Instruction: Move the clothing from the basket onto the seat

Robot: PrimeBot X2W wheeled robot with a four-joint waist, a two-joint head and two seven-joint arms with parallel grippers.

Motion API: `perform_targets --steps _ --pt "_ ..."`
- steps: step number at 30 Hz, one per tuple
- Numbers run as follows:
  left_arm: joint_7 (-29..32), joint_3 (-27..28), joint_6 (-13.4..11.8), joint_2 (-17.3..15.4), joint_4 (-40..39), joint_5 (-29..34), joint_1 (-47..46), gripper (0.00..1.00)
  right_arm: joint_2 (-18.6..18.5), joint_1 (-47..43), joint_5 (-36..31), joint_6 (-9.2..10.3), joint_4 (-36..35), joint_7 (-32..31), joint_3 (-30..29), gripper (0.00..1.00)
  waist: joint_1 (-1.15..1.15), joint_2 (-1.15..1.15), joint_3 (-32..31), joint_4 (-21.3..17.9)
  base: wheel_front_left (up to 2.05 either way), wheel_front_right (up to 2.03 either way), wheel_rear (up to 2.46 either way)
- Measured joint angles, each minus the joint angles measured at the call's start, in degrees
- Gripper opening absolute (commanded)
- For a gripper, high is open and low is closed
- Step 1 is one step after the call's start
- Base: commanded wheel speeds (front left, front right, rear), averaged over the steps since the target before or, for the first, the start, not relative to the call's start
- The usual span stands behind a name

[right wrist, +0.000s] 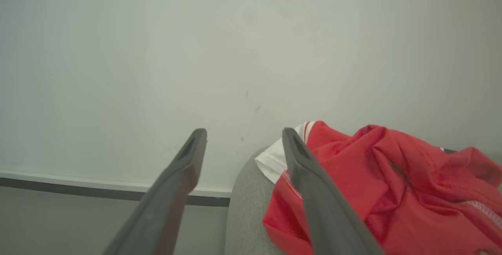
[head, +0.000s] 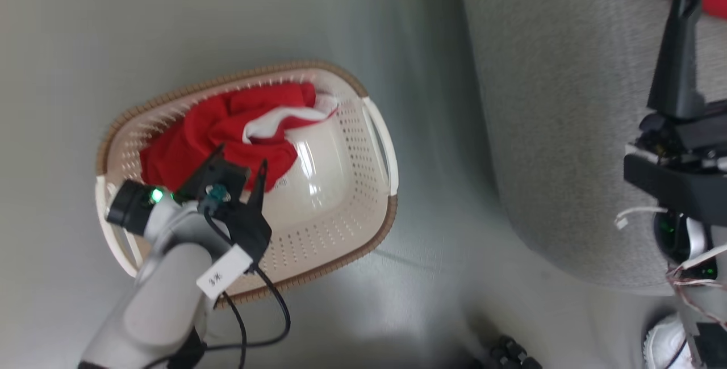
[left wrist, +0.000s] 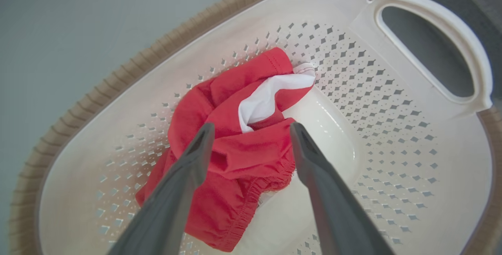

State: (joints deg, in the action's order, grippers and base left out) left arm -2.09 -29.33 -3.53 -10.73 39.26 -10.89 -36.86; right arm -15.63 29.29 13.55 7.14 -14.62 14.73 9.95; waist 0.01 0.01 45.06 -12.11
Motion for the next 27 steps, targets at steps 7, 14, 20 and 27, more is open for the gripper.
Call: perform_targets --steps 7,14,20,27 --pt "0.0 0.4 0.0 -0.6 2.5 0.6 -5.1 1.00 0.2 3.8 -0.3 0.00 -1.3 0.0 -0.2 1.00 0.00 0.00 6.1 0.0 0.00 0.00 0.00" --pt "0.0 0.4 -0.3 -1.0 6.0 1.8 -8.4 1.00 0.7 5.8 -1.5 -0.02 -1.2 0.0 0.1 1.00 0.00 0.00 10.8 0.1 0.00 0.00 0.00" --pt "-0.1 -0.2 -1.5 -1.0 8.7 4.0 -10.7 1.00 1.2 6.8 -2.0 -0.11 -0.5 0.0 0.5 1.00 -0.01 0.00 12.9 -0.1 0.00 0.00 0.00" --pt "-0.6 -0.6 -2.0 -0.5 11.6 4.9 -11.7 0.00 1.5 7.9 -2.1 -0.59 0.3 0.0 0.6 1.00 -0.01 -0.01 13.4 -0.3 0.00 0.00 0.00"
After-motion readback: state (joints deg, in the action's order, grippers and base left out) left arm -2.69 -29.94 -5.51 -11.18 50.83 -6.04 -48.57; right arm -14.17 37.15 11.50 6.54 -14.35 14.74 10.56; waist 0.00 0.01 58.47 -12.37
